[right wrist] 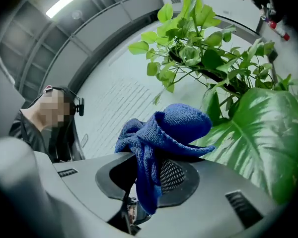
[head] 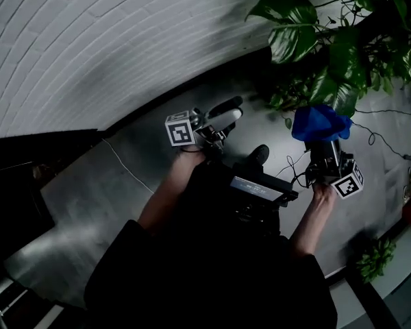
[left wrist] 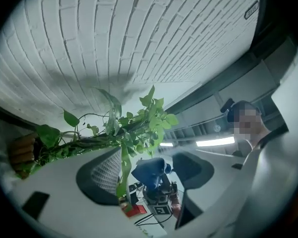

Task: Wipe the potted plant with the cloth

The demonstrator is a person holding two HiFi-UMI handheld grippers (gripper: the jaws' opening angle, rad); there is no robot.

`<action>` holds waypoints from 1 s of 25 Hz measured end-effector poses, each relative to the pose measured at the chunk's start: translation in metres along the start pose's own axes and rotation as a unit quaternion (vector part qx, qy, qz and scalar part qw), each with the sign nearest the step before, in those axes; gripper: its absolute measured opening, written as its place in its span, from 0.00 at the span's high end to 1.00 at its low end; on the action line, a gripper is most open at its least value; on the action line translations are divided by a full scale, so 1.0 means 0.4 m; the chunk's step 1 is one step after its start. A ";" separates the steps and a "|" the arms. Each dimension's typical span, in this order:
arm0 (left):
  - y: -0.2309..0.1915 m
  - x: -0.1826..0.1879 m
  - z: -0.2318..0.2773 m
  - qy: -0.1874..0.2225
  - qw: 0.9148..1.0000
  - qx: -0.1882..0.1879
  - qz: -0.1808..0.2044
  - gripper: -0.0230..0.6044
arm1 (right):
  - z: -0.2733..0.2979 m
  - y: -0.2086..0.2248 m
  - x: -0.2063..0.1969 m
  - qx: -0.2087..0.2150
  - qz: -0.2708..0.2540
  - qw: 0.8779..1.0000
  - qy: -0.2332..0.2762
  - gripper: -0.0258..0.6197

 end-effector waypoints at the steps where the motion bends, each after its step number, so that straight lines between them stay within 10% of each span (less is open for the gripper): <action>1: 0.012 0.013 -0.024 0.003 1.000 -0.007 -0.005 0.45 | 0.016 -0.019 -0.022 -0.006 0.002 1.000 0.004 0.79; 11: 0.070 0.113 -0.162 0.015 0.998 -0.043 -0.044 0.45 | 0.088 -0.158 -0.164 -0.077 -0.036 0.996 0.021 0.79; 25: -0.084 0.200 -0.042 0.026 0.996 -0.037 -0.076 0.45 | 0.239 -0.083 -0.010 -0.119 -0.108 0.987 0.030 0.79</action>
Point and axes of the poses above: the fingertips, and each gripper's own axes: z forward along the fingers, y to its right, x out of its top, the point moved 1 cm from there along -z, backward along the fingers, and after that the axes turned 14 degrees about -x, right-handed, at the moved point
